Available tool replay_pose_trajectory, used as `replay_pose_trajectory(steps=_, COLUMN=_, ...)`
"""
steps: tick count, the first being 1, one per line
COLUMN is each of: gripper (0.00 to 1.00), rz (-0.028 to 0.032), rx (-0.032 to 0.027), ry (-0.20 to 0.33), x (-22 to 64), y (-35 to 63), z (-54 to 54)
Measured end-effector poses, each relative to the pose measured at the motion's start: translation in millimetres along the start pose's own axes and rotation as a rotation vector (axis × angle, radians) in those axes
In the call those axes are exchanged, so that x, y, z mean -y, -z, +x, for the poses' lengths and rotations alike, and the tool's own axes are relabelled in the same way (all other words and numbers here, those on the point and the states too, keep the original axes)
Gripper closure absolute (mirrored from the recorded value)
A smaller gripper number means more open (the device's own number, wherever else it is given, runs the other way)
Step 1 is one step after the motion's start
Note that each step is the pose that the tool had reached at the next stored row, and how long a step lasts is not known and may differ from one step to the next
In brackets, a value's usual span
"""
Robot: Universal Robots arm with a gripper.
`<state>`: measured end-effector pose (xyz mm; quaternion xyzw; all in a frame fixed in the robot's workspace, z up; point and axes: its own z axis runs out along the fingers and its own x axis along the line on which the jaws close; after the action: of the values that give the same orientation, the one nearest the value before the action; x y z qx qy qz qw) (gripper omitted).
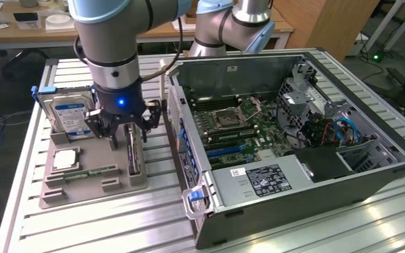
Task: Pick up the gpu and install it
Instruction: 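Pick up the gpu and move the gpu toward the slot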
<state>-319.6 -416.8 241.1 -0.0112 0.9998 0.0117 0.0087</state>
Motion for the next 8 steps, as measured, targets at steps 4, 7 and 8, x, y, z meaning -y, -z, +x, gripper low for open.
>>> replay_pose_trajectory(steps=4, gripper=0.34, rz=0.0, rx=0.0, ry=0.0, x=0.1, y=-7.3, z=0.2)
replay_pose_trajectory(steps=7, gripper=0.34, rz=-0.0001, rx=0.0001, ry=-0.001, x=0.1, y=-12.8, z=0.3)
replay_pose_trajectory(steps=8, gripper=0.34, rz=0.0, rx=0.0, ry=-0.001, x=0.2, y=-14.5, z=0.3)
